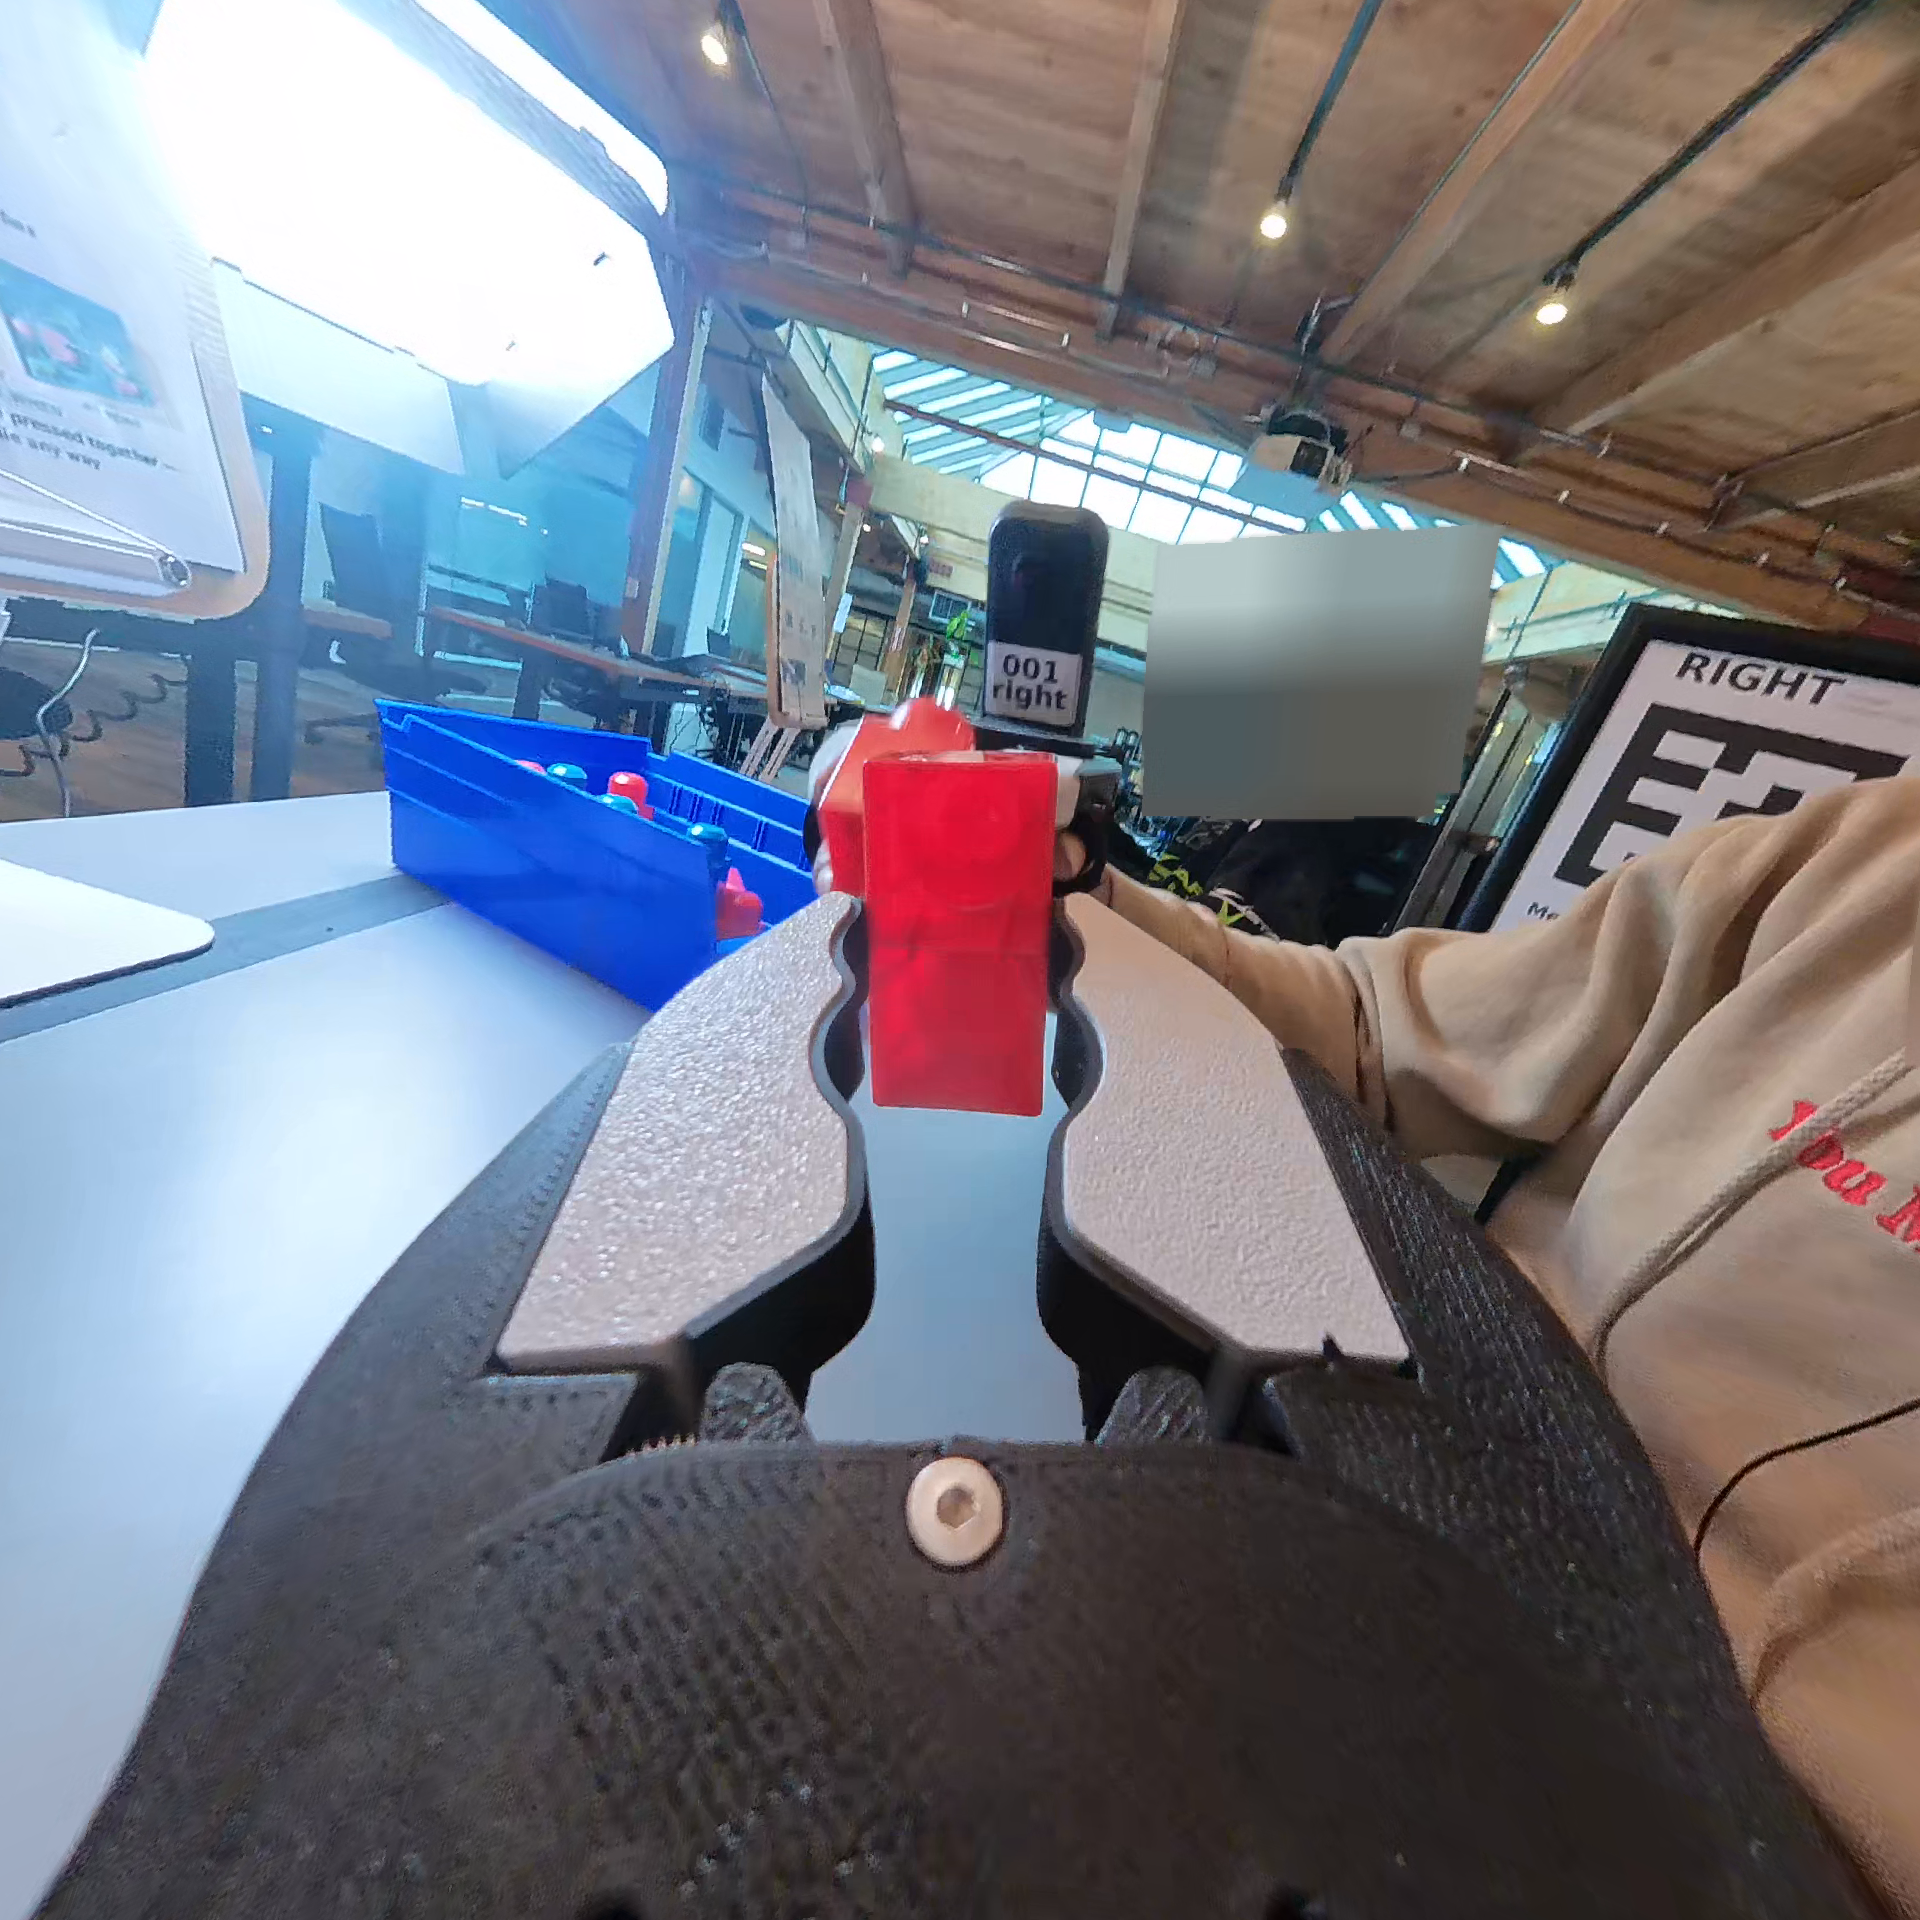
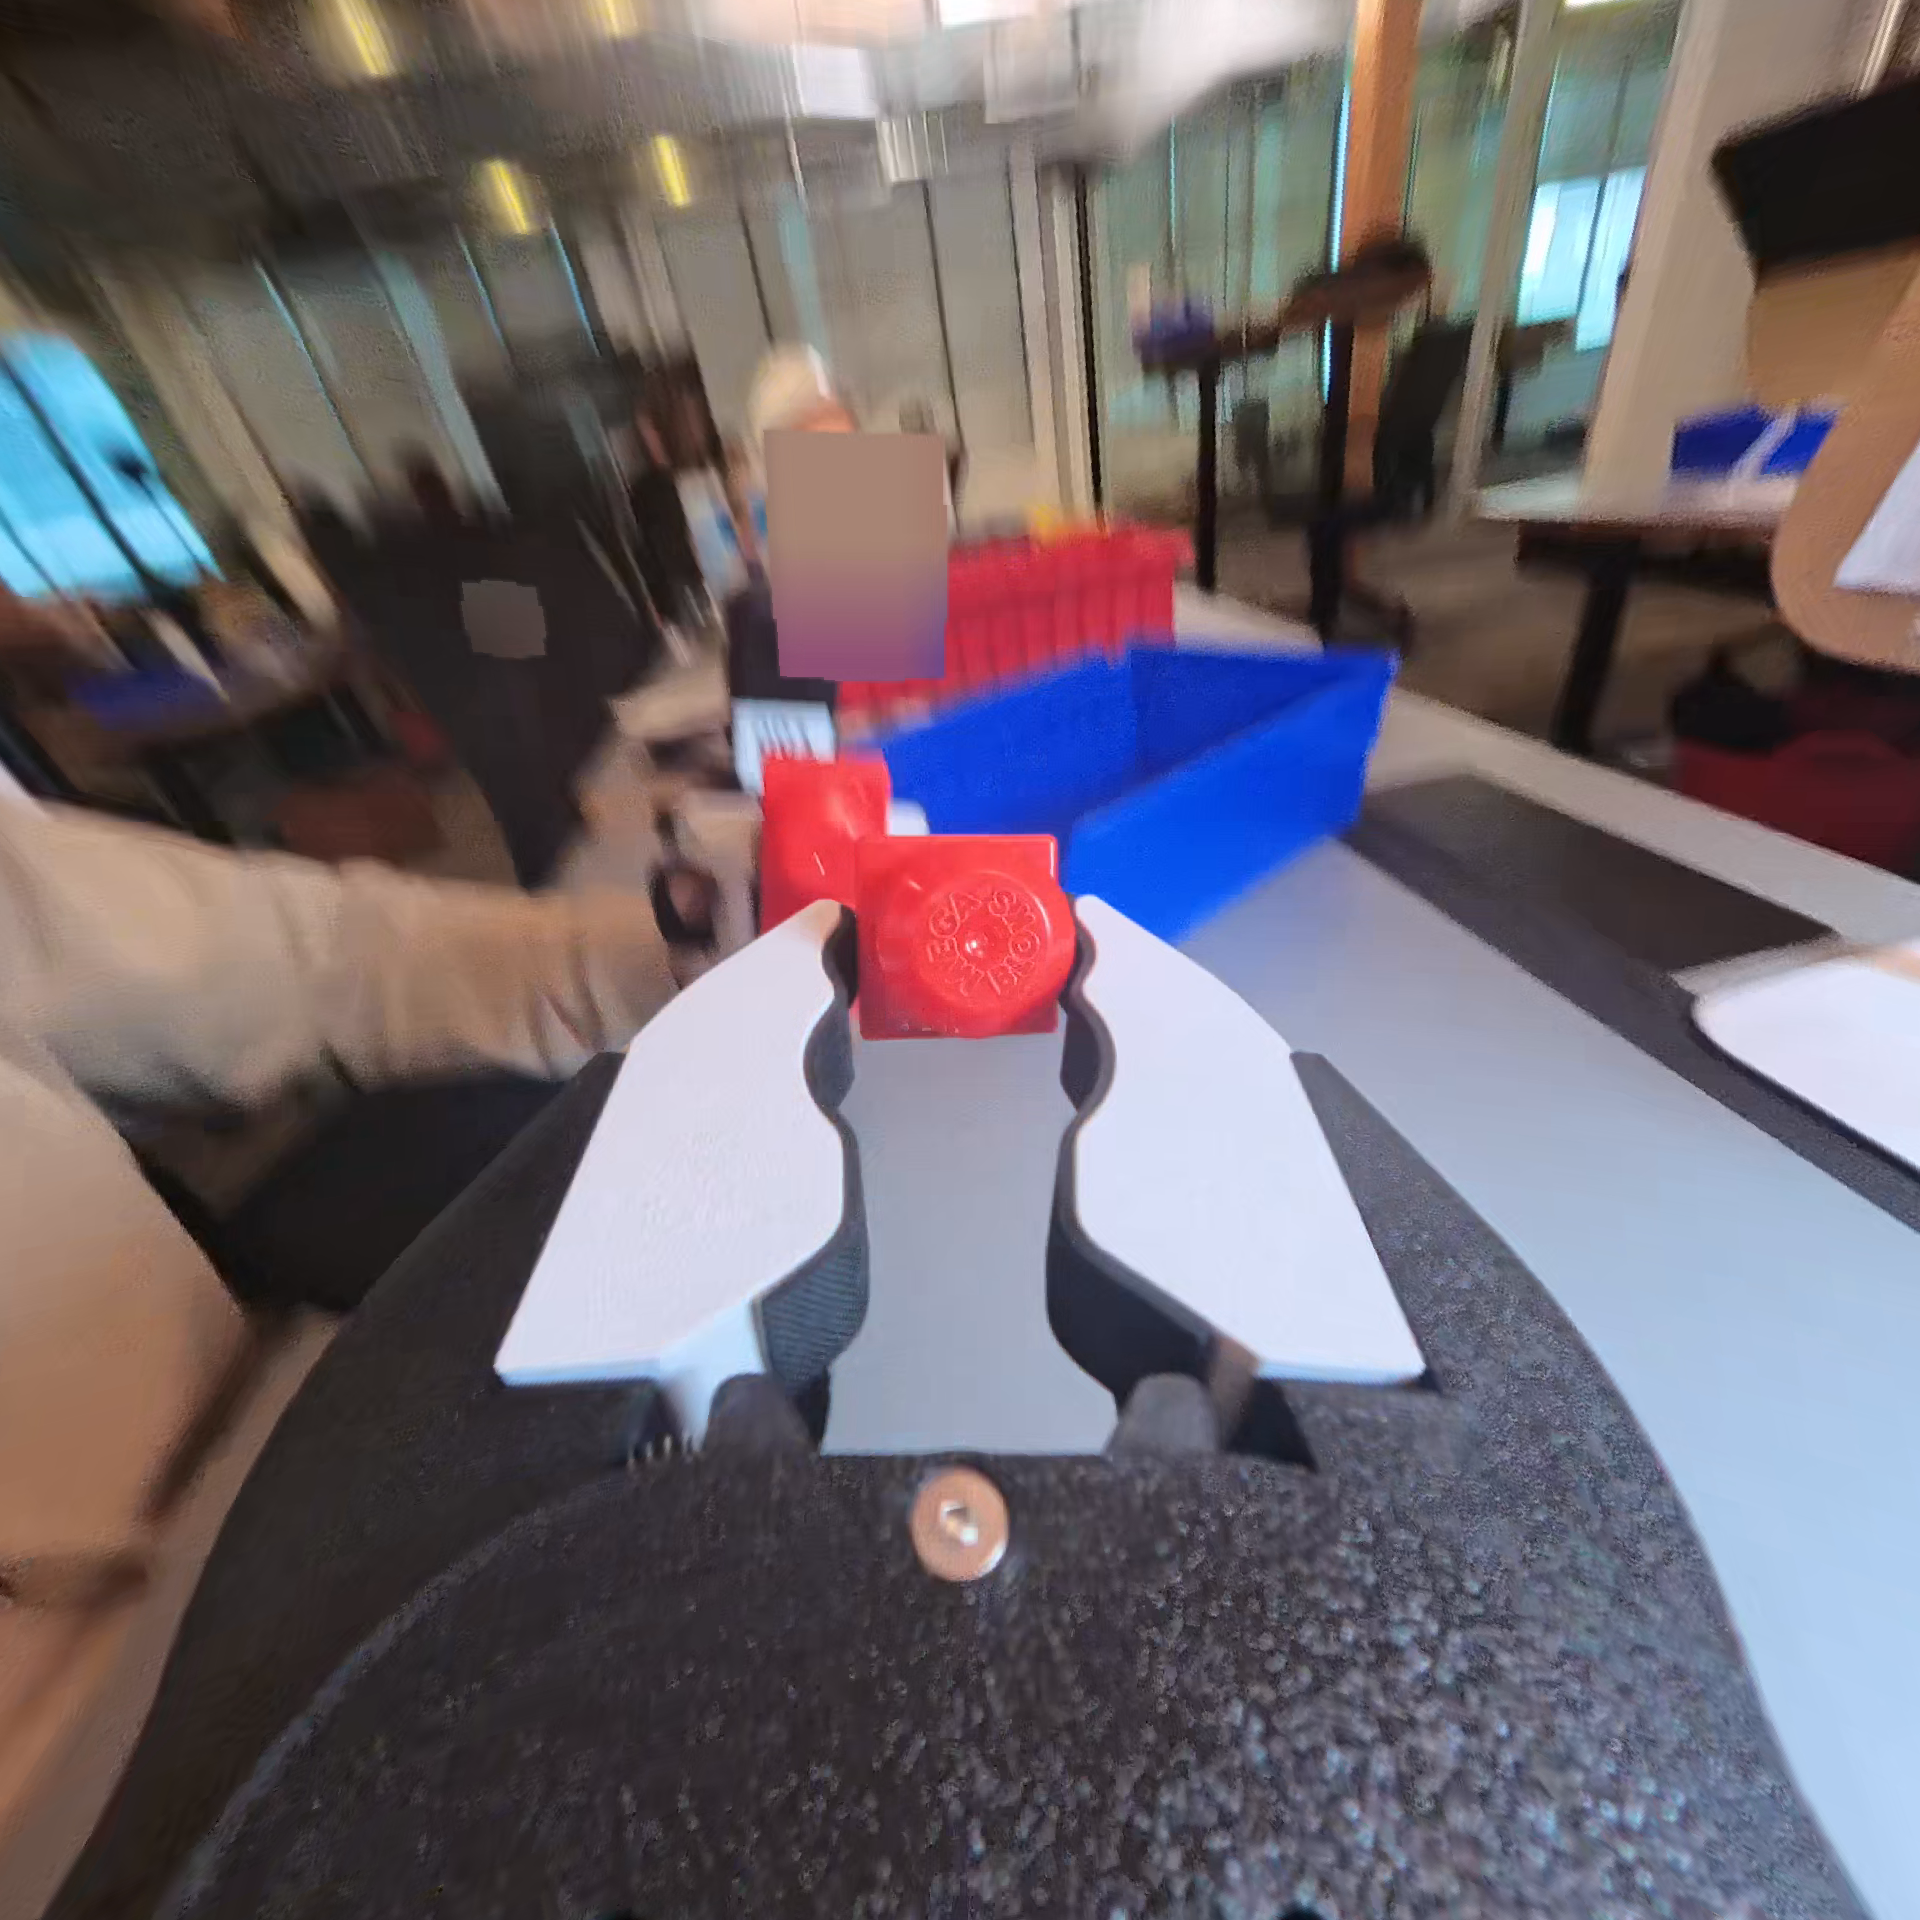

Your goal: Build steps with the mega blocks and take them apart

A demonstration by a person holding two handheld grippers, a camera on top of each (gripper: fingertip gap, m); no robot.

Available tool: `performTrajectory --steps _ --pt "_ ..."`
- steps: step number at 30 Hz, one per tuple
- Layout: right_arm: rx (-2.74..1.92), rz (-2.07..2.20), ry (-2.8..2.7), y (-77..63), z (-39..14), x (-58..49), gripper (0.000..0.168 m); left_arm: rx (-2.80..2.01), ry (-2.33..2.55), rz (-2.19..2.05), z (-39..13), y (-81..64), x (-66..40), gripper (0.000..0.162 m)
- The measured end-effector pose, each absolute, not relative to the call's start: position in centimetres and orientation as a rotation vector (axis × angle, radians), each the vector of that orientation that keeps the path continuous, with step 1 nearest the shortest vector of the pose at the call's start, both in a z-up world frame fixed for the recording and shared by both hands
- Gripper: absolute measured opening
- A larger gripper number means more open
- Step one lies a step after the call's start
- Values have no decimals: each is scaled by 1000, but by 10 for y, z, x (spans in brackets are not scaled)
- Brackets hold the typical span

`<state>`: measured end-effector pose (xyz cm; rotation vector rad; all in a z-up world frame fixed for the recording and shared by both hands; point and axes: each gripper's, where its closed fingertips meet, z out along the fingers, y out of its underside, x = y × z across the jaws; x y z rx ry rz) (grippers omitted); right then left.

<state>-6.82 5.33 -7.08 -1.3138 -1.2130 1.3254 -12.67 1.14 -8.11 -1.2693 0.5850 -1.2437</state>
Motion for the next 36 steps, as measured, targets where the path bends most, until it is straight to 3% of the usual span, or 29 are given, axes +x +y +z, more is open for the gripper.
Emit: performTrajectory --steps 5,30,36 --pt "-1185 1616 -1037 31 -49 -74 37 -1247 567 -1238 -77 7 -115 33" --pt "-1396 1354 -1453 9 -95 -84 37 -1496 765 -1199 -127 1 -79 33" --pt "-1384 1169 -1552 16 -97 -74 47 -1479 790 -1108 -125 6 -87 33"
